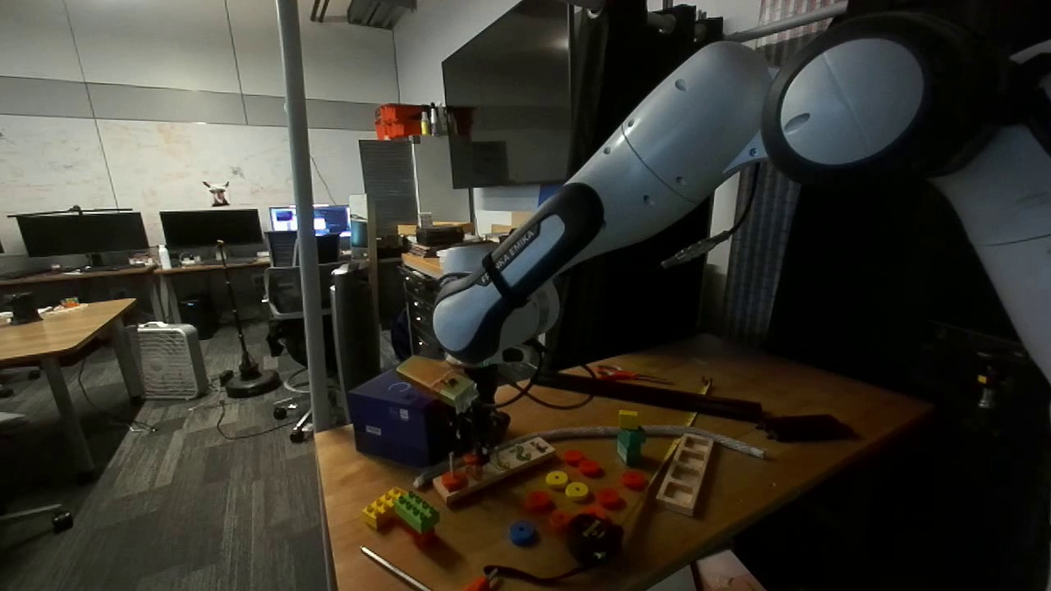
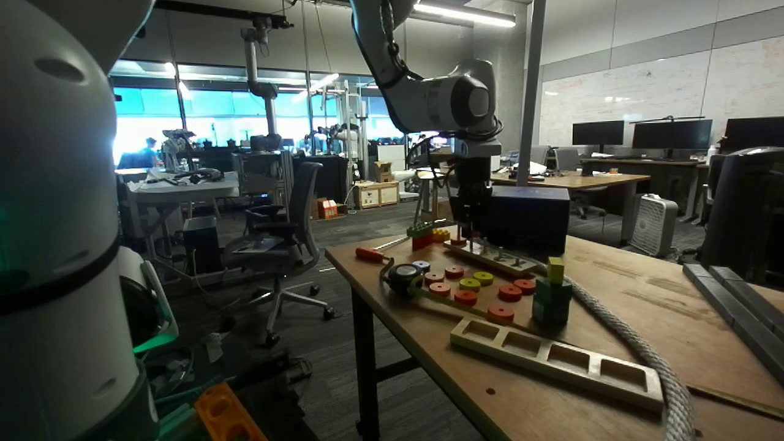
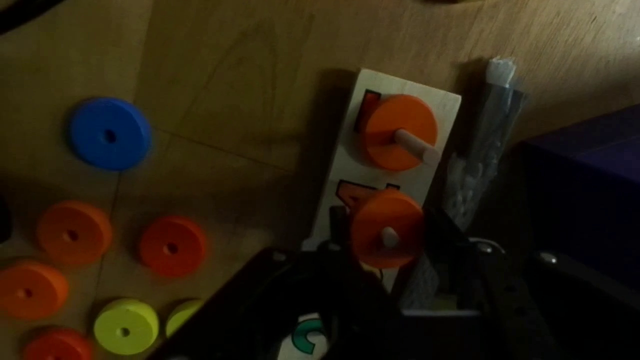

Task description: Pick up the orange token from the holder and put it on the table.

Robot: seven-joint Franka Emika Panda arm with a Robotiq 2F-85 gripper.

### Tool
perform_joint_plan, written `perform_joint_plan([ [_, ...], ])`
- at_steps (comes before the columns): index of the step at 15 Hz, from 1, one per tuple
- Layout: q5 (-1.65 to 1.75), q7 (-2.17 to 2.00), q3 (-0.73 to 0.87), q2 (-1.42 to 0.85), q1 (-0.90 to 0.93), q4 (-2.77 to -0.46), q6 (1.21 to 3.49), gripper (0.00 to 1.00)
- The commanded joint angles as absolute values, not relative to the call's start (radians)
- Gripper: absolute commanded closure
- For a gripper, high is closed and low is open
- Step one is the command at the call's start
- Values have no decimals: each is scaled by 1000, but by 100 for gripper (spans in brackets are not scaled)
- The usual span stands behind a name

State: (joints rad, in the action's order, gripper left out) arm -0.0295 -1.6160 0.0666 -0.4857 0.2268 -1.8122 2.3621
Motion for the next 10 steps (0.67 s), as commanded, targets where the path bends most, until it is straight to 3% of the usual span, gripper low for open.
perform_joint_plan([
  [1, -6, -1625, 57, -438, 224, -1829, 2327, 76],
  [10, -145, -1395, -17, -455, 120, -1855, 2385, 77],
])
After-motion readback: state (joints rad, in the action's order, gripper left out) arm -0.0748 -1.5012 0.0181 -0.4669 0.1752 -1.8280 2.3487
